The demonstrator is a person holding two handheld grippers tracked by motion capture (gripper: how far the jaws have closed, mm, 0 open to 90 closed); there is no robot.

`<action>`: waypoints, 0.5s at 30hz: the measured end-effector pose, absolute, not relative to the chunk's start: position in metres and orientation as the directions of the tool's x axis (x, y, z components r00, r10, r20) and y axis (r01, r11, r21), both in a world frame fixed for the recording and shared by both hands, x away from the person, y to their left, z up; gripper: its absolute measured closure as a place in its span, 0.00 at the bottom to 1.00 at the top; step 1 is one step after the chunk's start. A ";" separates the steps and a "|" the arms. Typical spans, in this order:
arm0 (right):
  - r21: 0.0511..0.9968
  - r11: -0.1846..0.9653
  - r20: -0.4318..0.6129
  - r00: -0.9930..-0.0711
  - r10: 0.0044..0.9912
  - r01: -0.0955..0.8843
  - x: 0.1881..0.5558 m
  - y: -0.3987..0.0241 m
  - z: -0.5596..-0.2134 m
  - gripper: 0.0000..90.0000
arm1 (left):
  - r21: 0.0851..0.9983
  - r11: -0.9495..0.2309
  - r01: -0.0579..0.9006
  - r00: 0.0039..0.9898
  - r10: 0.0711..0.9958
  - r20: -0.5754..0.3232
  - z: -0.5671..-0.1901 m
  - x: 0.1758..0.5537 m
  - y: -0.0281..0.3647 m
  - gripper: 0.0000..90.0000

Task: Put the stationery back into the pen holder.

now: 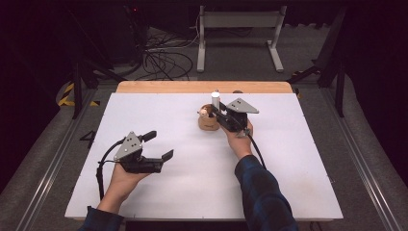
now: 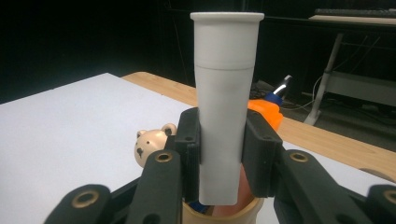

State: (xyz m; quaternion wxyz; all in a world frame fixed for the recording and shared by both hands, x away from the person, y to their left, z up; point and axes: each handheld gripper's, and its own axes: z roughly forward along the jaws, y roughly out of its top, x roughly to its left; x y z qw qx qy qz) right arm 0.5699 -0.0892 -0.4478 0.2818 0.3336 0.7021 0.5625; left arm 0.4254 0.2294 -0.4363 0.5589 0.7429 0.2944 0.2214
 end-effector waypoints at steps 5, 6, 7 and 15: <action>0.975 0.164 -0.035 -0.615 0.787 0.153 0.573 -0.087 -0.454 0.79 | 0.961 -0.200 0.189 0.727 0.687 0.000 -0.436 0.425 0.230 0.11; 0.974 0.168 -0.040 -0.612 0.790 0.154 0.573 -0.087 -0.455 0.79 | 0.961 -0.205 0.185 0.727 0.687 0.006 -0.436 0.425 0.230 0.11; 0.974 0.169 -0.041 -0.612 0.790 0.154 0.573 -0.086 -0.455 0.79 | 0.961 -0.204 0.186 0.726 0.688 0.005 -0.436 0.425 0.230 0.11; 0.972 0.165 -0.029 -0.608 0.793 0.169 0.575 -0.084 -0.460 0.79 | 0.962 -0.198 0.188 0.721 0.692 0.002 -0.436 0.425 0.231 0.11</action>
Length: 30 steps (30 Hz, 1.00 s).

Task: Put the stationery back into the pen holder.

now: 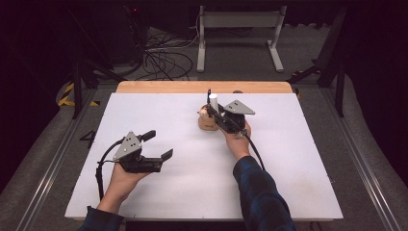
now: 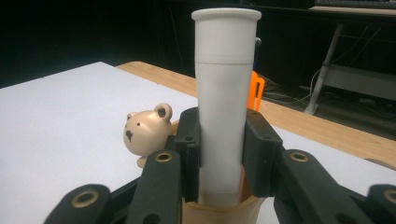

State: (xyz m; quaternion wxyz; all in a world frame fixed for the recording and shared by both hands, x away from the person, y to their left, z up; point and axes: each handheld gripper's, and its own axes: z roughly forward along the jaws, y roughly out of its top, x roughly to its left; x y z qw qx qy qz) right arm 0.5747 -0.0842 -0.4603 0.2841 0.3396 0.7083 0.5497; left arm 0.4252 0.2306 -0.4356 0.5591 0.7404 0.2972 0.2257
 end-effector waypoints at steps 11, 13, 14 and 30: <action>0.968 0.185 -0.046 -0.606 0.794 0.170 0.576 -0.083 -0.463 0.78 | 0.961 -0.200 0.190 0.723 0.691 0.001 -0.436 0.425 0.230 0.11; 0.968 0.190 -0.051 -0.608 0.792 0.166 0.576 -0.083 -0.463 0.79 | 0.962 -0.200 0.188 0.723 0.691 0.002 -0.436 0.426 0.230 0.11; 0.968 0.190 -0.052 -0.608 0.792 0.165 0.576 -0.083 -0.463 0.78 | 0.962 -0.196 0.189 0.723 0.691 -0.001 -0.436 0.425 0.230 0.11; 0.966 0.198 -0.055 -0.610 0.790 0.169 0.575 -0.082 -0.463 0.77 | 0.962 -0.196 0.192 0.724 0.689 -0.004 -0.436 0.425 0.230 0.11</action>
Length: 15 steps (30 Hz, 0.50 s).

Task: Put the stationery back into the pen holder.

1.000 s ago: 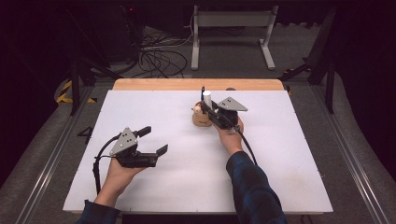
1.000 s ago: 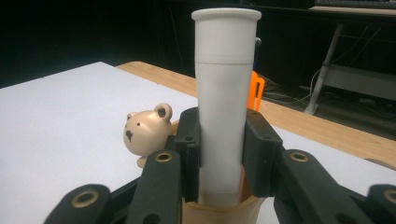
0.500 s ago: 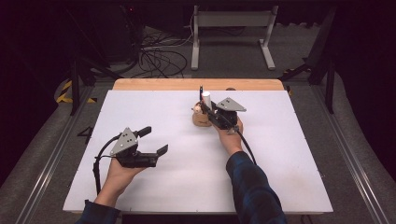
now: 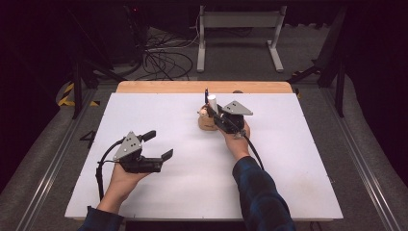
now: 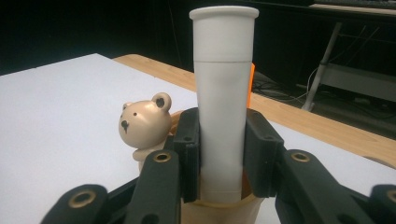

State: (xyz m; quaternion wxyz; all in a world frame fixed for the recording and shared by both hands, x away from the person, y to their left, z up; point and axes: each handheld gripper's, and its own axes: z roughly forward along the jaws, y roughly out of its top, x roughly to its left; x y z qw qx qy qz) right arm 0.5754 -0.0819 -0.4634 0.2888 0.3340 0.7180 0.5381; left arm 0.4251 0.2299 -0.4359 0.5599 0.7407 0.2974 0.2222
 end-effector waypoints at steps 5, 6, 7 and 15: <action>0.958 0.235 -0.088 -0.606 0.790 0.167 0.574 -0.082 -0.464 0.78 | 0.962 -0.199 0.187 0.723 0.690 0.002 -0.436 0.425 0.229 0.11; 0.958 0.235 -0.090 -0.606 0.791 0.165 0.574 -0.081 -0.464 0.79 | 0.962 -0.203 0.185 0.724 0.690 0.007 -0.436 0.425 0.230 0.11; 0.957 0.238 -0.092 -0.608 0.789 0.163 0.574 -0.081 -0.464 0.79 | 0.961 -0.206 0.182 0.723 0.691 0.011 -0.436 0.426 0.230 0.11; 0.959 0.247 -0.118 -0.599 0.792 0.138 0.575 -0.074 -0.469 0.79 | 0.962 -0.201 0.186 0.724 0.690 0.004 -0.436 0.425 0.229 0.12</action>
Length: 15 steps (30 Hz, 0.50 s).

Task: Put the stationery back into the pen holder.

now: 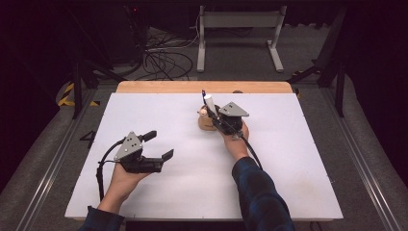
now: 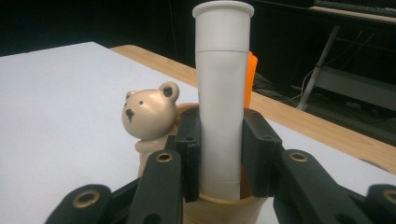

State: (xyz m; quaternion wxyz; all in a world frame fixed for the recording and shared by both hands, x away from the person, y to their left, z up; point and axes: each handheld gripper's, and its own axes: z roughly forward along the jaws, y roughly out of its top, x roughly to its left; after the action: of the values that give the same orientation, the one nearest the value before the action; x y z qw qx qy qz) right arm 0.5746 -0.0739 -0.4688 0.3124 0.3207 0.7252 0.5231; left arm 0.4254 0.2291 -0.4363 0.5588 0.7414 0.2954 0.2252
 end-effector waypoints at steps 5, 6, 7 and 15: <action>0.958 0.239 -0.097 -0.602 0.793 0.161 0.576 -0.076 -0.470 0.79 | 0.962 -0.196 0.191 0.724 0.690 -0.003 -0.436 0.425 0.230 0.12; 0.957 0.232 -0.085 -0.600 0.796 0.172 0.576 -0.077 -0.469 0.78 | 0.961 -0.198 0.190 0.724 0.690 -0.001 -0.436 0.425 0.230 0.12; 0.958 0.224 -0.072 -0.604 0.794 0.180 0.576 -0.079 -0.468 0.76 | 0.962 -0.199 0.190 0.724 0.690 0.000 -0.436 0.425 0.230 0.12; 0.962 0.209 -0.060 -0.606 0.793 0.177 0.573 -0.085 -0.461 0.68 | 0.962 -0.199 0.188 0.722 0.692 0.002 -0.436 0.425 0.229 0.11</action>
State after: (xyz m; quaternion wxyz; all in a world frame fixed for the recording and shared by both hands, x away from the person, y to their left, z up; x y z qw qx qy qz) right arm 0.5733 -0.0851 -0.4614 0.2898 0.3363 0.7213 0.5316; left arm 0.4252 0.2294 -0.4360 0.5590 0.7407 0.2969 0.2254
